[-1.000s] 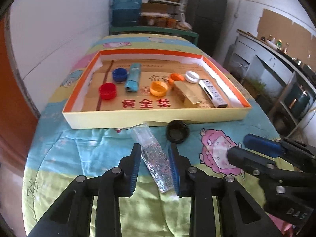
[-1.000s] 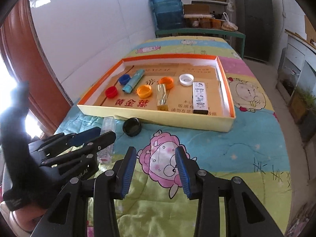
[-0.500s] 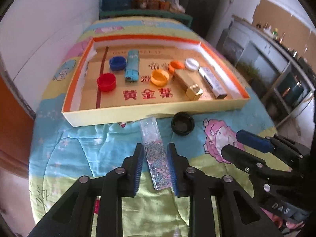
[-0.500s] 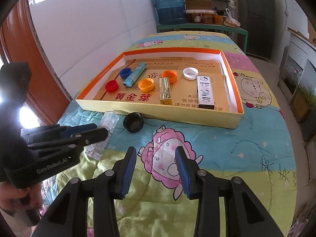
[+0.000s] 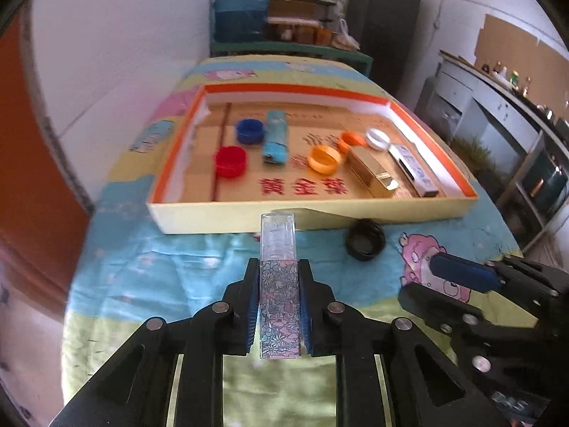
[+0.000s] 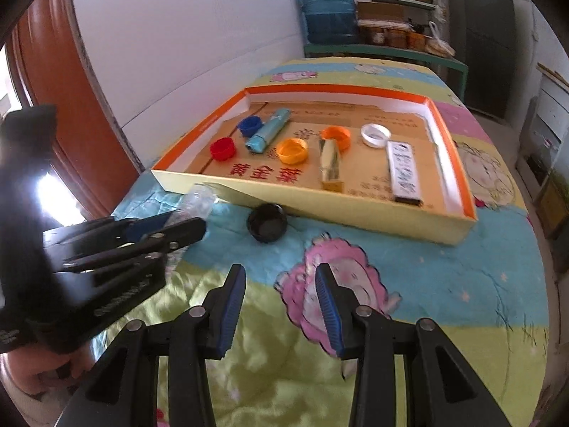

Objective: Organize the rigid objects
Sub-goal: 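Grasp the clear glittery tube with the left gripper while the right gripper grasps the black cap, then carry the glittery tube and black cap with both grippers over the tray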

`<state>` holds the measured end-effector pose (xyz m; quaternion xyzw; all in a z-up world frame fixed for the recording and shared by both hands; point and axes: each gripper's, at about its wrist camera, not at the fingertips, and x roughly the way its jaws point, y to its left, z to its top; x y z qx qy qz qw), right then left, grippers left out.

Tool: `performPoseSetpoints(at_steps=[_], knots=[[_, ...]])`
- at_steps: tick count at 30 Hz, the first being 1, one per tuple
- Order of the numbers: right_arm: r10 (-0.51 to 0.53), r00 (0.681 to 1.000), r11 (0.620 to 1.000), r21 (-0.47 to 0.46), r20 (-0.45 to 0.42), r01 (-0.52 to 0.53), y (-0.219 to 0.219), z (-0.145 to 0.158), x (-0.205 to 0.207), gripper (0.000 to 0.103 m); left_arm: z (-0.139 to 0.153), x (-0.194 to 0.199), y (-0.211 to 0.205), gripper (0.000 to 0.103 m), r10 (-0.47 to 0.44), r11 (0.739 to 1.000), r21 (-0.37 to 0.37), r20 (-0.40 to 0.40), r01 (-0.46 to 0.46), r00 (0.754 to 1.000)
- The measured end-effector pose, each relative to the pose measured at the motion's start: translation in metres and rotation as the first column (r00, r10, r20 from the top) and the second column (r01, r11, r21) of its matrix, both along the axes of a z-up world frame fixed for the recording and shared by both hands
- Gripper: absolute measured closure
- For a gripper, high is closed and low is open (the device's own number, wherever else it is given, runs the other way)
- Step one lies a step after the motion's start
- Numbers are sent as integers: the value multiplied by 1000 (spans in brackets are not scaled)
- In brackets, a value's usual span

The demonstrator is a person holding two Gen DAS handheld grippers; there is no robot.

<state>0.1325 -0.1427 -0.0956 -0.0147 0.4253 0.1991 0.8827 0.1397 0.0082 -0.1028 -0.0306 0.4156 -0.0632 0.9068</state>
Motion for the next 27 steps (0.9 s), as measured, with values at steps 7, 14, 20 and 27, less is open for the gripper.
performPoseSetpoints(at_steps=[7, 14, 20, 27], knots=[[22, 1000, 997, -80, 15, -20, 34, -12, 27, 62, 13, -6, 19, 83, 23, 999, -32, 29, -22, 999], [-16, 1000, 997, -72, 15, 17, 35, -12, 33, 73, 16, -8, 24, 83, 18, 998, -66, 42, -15, 999], [-33, 999, 999, -38, 27, 34, 24, 1, 25, 73, 18, -9, 23, 83, 8, 996, -93, 53, -3, 999], [-56, 996, 998, -10, 65, 57, 8, 25, 19, 73, 34, -8, 18, 83, -6, 995, -101, 92, 16, 996]])
